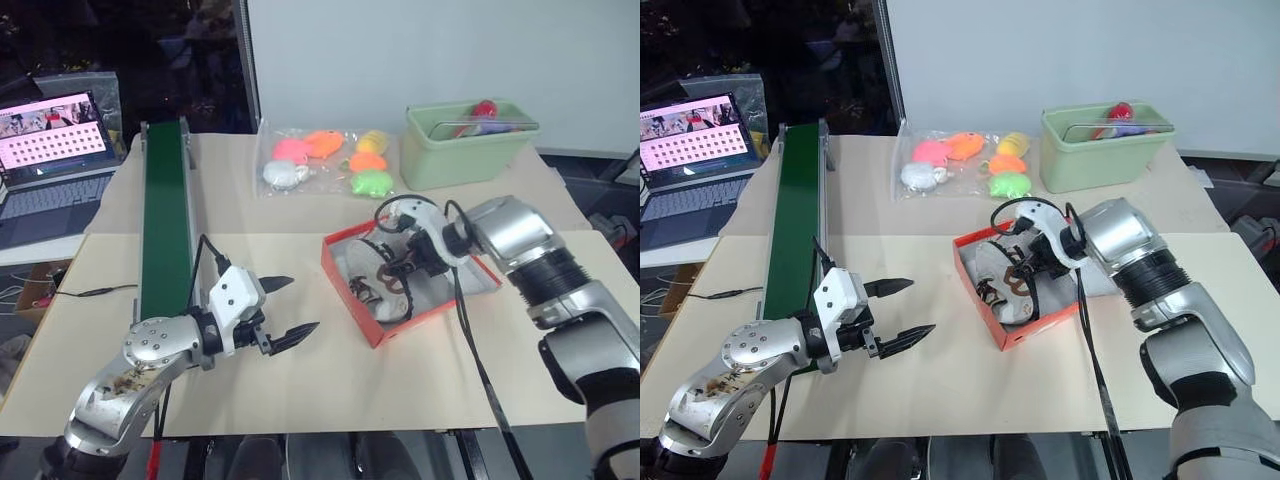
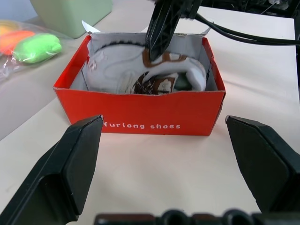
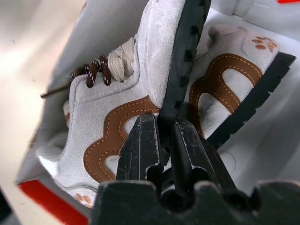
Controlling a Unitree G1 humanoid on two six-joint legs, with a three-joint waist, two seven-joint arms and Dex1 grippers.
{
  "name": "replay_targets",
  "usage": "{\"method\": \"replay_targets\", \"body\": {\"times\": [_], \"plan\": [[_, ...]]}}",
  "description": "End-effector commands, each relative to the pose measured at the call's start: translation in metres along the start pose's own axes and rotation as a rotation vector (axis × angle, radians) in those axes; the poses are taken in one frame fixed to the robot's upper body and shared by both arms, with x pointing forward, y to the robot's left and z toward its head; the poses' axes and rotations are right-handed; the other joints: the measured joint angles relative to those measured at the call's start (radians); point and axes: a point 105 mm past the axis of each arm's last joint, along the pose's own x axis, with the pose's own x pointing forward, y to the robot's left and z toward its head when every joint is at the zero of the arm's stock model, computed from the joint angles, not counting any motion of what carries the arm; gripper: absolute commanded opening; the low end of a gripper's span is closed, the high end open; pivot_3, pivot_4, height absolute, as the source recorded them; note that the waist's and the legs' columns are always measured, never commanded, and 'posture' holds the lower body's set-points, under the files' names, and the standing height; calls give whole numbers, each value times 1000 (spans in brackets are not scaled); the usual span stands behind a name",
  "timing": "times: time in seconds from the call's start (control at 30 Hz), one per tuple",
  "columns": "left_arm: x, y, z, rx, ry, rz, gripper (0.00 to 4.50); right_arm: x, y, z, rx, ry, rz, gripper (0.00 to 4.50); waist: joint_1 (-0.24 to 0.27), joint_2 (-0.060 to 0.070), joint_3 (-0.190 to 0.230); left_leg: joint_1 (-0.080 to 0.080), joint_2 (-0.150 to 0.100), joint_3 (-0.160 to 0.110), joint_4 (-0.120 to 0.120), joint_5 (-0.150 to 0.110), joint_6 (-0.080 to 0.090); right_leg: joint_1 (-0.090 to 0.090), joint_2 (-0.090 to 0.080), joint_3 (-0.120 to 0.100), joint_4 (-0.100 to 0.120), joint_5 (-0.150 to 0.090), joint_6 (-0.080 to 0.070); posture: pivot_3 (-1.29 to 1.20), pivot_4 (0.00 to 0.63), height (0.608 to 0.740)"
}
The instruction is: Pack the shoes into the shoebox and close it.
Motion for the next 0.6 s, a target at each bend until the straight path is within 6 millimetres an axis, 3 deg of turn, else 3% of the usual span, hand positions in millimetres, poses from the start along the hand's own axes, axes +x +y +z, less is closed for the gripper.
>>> {"method": "replay_targets", "body": {"times": [0.03, 0.17, 0.37, 0.6], "plan": [[0, -4, 13, 32, -42, -7, 4478, 13, -15, -16, -36, 84, -85, 47, -1, -2, -1, 2, 0, 0, 0, 0, 0, 2, 0, 0, 0, 0, 0, 0, 150, 729], [1, -4, 13, 30, -43, -4, 4478, 24, -13, -16, -75, 102, -89, 47, -7, -3, -2, 16, 0, 1, -1, 0, 0, 16, 0, 0, -2, -1, 0, 0, 150, 729], [3, -2, 14, 26, -49, 7, 4478, 41, -8, -14, -276, 120, -146, 47, -10, -4, -3, 30, 1, 1, -1, 0, 0, 29, 1, 0, -2, -6, 6, 0, 150, 729], [6, 1, 13, 26, -51, 16, 4478, 55, 4, -13, -392, 94, -168, 47, -29, -11, -10, 35, 2, 0, -1, 0, 0, 31, 1, 1, -1, -6, 5, 0, 150, 729]]}}
